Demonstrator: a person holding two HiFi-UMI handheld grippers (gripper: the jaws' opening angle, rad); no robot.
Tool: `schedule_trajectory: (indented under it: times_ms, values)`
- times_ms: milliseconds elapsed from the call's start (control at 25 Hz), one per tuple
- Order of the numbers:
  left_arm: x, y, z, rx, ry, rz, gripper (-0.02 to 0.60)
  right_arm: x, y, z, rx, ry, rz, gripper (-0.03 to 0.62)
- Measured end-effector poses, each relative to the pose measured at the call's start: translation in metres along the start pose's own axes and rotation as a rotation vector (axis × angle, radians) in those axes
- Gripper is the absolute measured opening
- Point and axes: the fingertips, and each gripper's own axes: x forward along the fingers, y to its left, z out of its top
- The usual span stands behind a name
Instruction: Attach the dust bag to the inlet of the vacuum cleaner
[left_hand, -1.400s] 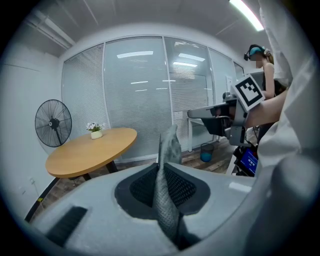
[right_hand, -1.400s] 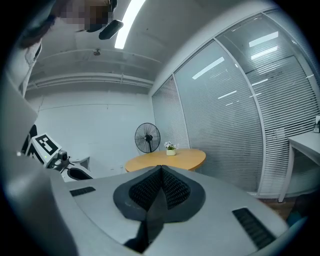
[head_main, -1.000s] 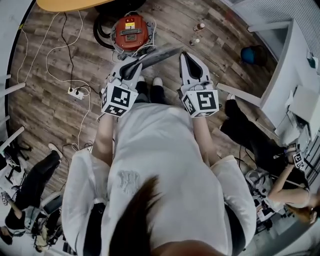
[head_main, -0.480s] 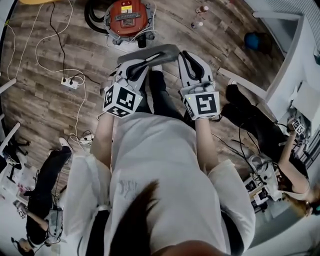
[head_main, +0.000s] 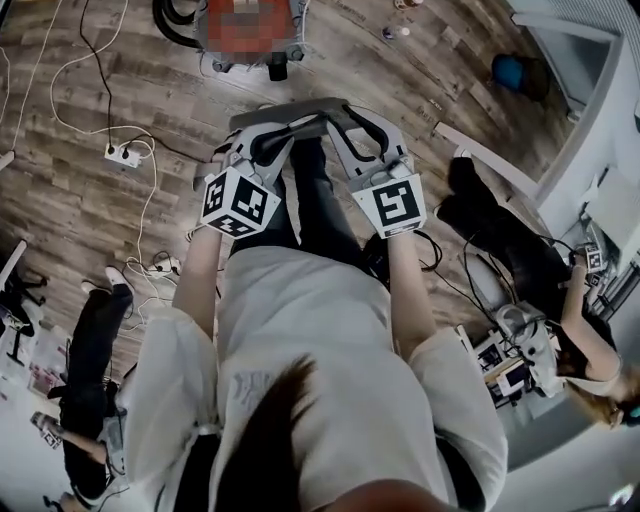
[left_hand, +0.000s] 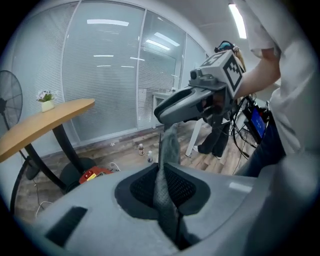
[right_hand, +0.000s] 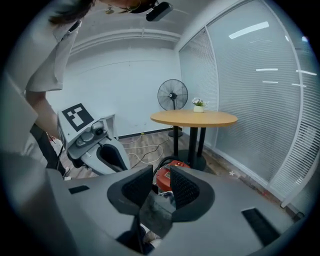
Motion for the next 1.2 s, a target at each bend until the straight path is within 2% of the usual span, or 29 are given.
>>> schedule_trajectory:
  times_ms: [120,280,440,600,800,1000,1200]
  values:
    - [0.014,0.007,-0.016,0.023,0.022,-0.011,0.041,0.019,0.007,-0.025,-0.014,0.056,0.071,0.151]
    - [0.032,0.016,-0.038,0.071,0.068,-0.023,0.041,0.043,0.016,-0.053,-0.141,0.154,0.154,0.193]
    - [0.047,0.022,-0.061,0.122,0.103,-0.032,0.041,0.066,0.024,-0.082,-0.300,0.252,0.234,0.204]
    - [0.060,0.032,-0.077,0.122,0.104,-0.044,0.041,0.089,0.027,-0.105,-0.367,0.299,0.280,0.204]
    - [0.074,0.041,-0.092,0.110,0.097,-0.064,0.041,0.109,0.027,-0.124,-0.437,0.328,0.303,0.184]
    - [0.086,0.037,-0.102,0.153,0.103,-0.102,0.041,0.123,0.027,-0.150,-0.522,0.381,0.317,0.165]
    - [0.101,0.039,-0.110,0.134,0.102,-0.095,0.043,0.132,0.021,-0.167,-0.593,0.401,0.312,0.070]
